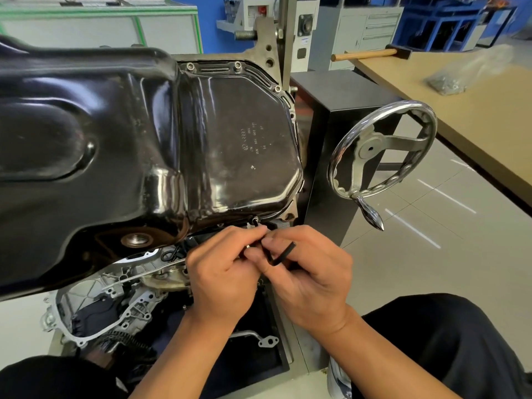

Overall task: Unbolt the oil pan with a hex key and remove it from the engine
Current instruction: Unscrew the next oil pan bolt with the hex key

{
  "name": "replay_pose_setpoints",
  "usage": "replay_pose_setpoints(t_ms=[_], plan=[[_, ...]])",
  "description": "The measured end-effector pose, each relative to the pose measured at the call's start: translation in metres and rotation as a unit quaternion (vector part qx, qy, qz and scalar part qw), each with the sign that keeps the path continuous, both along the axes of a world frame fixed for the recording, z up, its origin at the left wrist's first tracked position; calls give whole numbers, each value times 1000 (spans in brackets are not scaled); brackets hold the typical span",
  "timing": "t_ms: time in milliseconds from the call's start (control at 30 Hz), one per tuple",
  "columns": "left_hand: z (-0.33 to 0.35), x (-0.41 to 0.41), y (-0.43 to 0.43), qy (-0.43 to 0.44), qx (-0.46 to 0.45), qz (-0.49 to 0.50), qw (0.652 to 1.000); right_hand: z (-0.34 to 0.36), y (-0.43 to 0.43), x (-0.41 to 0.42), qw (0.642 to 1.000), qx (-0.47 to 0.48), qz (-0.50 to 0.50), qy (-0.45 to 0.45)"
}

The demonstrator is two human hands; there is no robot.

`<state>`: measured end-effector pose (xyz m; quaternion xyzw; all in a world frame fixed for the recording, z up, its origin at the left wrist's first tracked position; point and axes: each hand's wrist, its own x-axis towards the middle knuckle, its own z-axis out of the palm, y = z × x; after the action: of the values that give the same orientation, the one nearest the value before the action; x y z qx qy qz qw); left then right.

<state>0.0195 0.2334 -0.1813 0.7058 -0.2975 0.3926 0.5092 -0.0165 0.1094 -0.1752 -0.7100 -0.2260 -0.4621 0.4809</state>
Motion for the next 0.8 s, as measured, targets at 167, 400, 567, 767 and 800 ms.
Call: replay_pose_setpoints(t_ms=[167,400,567,767,800], plan=[[-1,3,5,-9,36,-77,996,-7,-5,5,1000,-19,17,-2],[2,1,4,-23,36,-15,999,-4,0,4,1000,-16,22,8],[8,-2,2,-20,22,-17,999,-2,-3,3,1000,12,4,-4],[4,1,0,-28,36,-23,999,-6,-1,5,1000,-5,15,-3],[2,1,0,-29,40,-25,998,-6,0,6,1000,-8,17,-4]])
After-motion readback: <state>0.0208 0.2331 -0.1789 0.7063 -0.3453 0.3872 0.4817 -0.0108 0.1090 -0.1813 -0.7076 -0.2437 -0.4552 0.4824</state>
